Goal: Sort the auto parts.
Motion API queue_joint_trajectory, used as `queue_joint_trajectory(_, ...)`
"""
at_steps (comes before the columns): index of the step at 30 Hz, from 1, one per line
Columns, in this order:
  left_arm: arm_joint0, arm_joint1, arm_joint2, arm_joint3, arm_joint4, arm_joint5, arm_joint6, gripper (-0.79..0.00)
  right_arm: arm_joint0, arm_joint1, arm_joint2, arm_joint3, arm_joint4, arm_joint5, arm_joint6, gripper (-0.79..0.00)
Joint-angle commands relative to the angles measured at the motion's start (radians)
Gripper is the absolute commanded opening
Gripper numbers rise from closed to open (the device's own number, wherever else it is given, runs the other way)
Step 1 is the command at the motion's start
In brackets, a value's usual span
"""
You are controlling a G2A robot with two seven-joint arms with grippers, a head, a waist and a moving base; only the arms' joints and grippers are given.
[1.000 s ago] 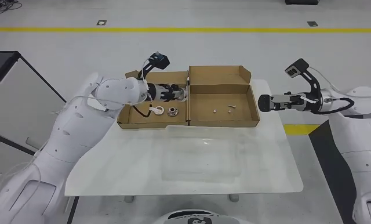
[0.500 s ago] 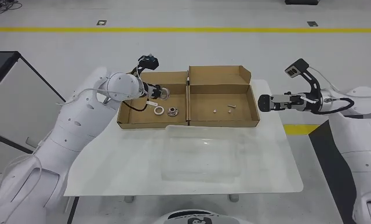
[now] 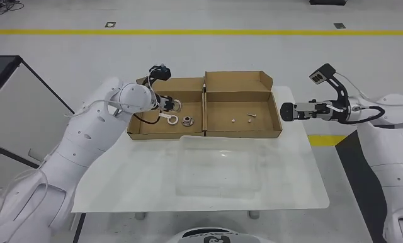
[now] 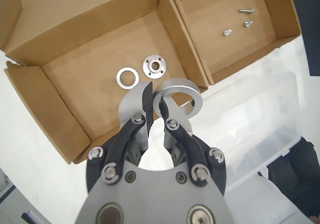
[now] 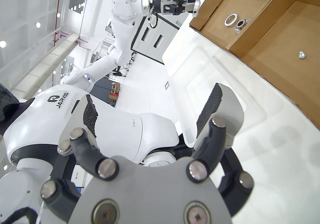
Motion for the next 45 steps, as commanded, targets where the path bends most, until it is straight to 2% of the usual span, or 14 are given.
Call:
queue_joint_trajectory(1,-0.019,-0.011,0.020,0.053,0.007,0.047,-0.006,-0.785,0.000,0.000,0.000,0.000,0.000,0.000,0.000,0.000)
queue_joint_trajectory(13,-0.180,-0.127,0.159,0.472,-0.075,0.027,0.002,-0.785,0.000,0.000,0.000,0.000,0.000,0.000,0.000,0.000)
queue_joint_trajectory(22,-0.248,-0.204,0.212,0.741,-0.116,-0.020,0.022,-0.785,0.000,0.000,0.000,0.000,0.000,0.000,0.000,0.000)
queue_joint_trajectory(34,-0.287,-0.293,0.266,0.968,-0.107,-0.016,0.033,-0.785,0.000,0.000,0.000,0.000,0.000,0.000,0.000,0.000)
queue_joint_trajectory(41,-0.299,-0.336,0.283,1.039,-0.097,-0.026,0.031,-0.785,0.000,0.000,0.000,0.000,0.000,0.000,0.000,0.000)
queue_joint_trajectory(44,-0.301,-0.353,0.289,1.062,-0.093,-0.033,0.031,-0.714,0.000,0.000,0.000,0.000,0.000,0.000,0.000,0.000)
queue_joint_trajectory(45,-0.303,-0.358,0.290,1.071,-0.093,-0.036,0.032,-0.665,0.000,0.000,0.000,0.000,0.000,0.000,0.000,0.000)
